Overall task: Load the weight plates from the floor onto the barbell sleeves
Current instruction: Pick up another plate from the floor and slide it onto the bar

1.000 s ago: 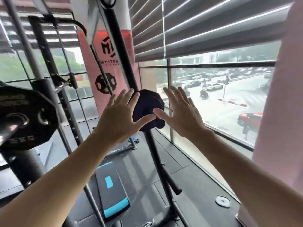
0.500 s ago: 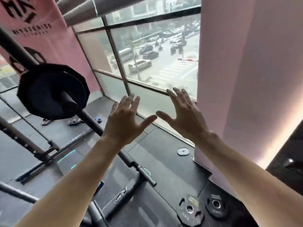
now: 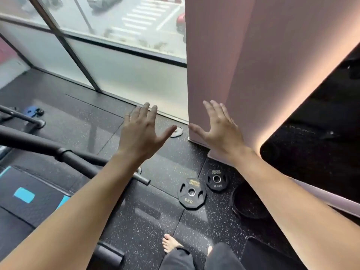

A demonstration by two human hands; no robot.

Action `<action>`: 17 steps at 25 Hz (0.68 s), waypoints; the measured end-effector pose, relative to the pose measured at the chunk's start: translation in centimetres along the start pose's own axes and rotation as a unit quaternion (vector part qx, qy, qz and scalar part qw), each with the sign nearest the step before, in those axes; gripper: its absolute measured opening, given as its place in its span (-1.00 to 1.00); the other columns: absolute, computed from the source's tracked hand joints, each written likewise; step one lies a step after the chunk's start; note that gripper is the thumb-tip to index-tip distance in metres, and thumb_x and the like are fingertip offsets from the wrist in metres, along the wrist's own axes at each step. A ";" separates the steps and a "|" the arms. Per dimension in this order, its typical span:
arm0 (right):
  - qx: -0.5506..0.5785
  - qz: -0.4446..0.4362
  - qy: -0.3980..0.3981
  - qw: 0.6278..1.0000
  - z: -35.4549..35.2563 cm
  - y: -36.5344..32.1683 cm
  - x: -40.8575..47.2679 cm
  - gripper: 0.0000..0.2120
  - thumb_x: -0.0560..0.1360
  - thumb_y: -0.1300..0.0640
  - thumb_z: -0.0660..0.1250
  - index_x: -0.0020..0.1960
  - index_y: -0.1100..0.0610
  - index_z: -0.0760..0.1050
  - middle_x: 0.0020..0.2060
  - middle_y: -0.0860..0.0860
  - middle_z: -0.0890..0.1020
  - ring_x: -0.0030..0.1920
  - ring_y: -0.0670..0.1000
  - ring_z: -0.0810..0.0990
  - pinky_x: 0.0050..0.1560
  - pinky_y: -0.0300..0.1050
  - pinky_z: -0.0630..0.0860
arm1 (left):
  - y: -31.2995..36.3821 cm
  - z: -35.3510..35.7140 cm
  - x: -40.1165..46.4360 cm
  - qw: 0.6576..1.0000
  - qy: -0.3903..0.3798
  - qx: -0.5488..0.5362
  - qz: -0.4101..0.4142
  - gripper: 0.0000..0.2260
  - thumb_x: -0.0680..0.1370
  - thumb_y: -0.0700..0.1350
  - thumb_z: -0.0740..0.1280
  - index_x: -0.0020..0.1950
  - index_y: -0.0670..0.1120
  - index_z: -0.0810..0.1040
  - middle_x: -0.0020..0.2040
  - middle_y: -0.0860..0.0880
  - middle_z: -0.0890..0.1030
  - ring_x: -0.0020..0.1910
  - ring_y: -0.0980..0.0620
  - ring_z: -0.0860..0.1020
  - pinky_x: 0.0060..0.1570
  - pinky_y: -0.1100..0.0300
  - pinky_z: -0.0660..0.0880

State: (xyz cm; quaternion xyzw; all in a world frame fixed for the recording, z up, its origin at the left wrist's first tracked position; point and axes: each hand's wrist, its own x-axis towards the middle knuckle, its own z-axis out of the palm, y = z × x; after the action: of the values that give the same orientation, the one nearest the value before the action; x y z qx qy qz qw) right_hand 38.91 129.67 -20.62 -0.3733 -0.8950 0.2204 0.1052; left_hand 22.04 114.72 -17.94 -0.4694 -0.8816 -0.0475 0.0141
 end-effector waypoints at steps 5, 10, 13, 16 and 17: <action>0.014 0.077 -0.072 0.994 11.1 6.1 1.1 -0.16 0.50 -0.43 0.13 0.62 -0.03 0.01 0.61 -0.03 0.08 0.61 0.05 0.00 0.46 0.29 0.23 | 0.2 13.8 1.1 0.995 -0.093 -0.013 -0.024 -0.11 0.47 0.51 -0.13 0.59 -0.07 0.23 0.59 -0.14 0.24 0.56 -0.15 0.20 0.51 -0.23 0.13; 0.008 0.117 -0.156 0.981 25.9 15.5 2.0 -0.14 0.49 -0.42 0.15 0.61 0.00 0.03 0.58 0.01 0.15 0.59 0.07 0.07 0.43 0.25 0.31 | 0.5 31.6 -0.6 0.976 -0.180 -0.043 -0.113 -0.17 0.50 0.46 -0.06 0.56 -0.09 0.27 0.56 -0.16 0.29 0.53 -0.17 0.26 0.47 -0.20 0.21; 0.005 0.136 -0.189 0.973 34.3 21.2 2.5 -0.13 0.49 -0.39 0.22 0.61 0.05 0.05 0.58 0.05 0.17 0.58 0.09 0.09 0.45 0.21 0.28 | 1.1 42.4 -1.6 0.960 -0.224 -0.056 -0.156 -0.22 0.54 0.42 0.01 0.56 -0.11 0.26 0.55 -0.19 0.29 0.50 -0.21 0.29 0.44 -0.21 0.25; -0.012 0.152 -0.216 0.964 42.6 26.1 2.7 -0.11 0.49 -0.40 0.20 0.62 0.05 0.00 0.59 0.06 0.13 0.58 0.12 0.08 0.44 0.23 0.30 | 1.4 52.5 -2.0 0.951 -0.243 -0.064 -0.178 -0.21 0.53 0.41 0.03 0.56 -0.13 0.27 0.52 -0.21 0.31 0.45 -0.23 0.36 0.37 -0.18 0.33; -0.019 0.163 -0.226 0.960 45.9 27.8 2.6 -0.11 0.49 -0.41 0.20 0.62 0.03 -0.02 0.59 0.06 0.11 0.58 0.12 0.07 0.41 0.24 0.33 | 1.4 56.2 -2.0 0.946 -0.261 -0.066 -0.181 -0.23 0.55 0.39 0.07 0.57 -0.13 0.25 0.53 -0.20 0.30 0.44 -0.23 0.35 0.37 -0.18 0.33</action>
State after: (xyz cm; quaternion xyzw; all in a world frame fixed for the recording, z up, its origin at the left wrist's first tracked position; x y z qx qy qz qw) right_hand 38.22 134.35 -74.10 -0.4561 -0.8266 0.2965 -0.1440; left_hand 25.42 119.28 -73.92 -0.2980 -0.9192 0.0168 -0.2568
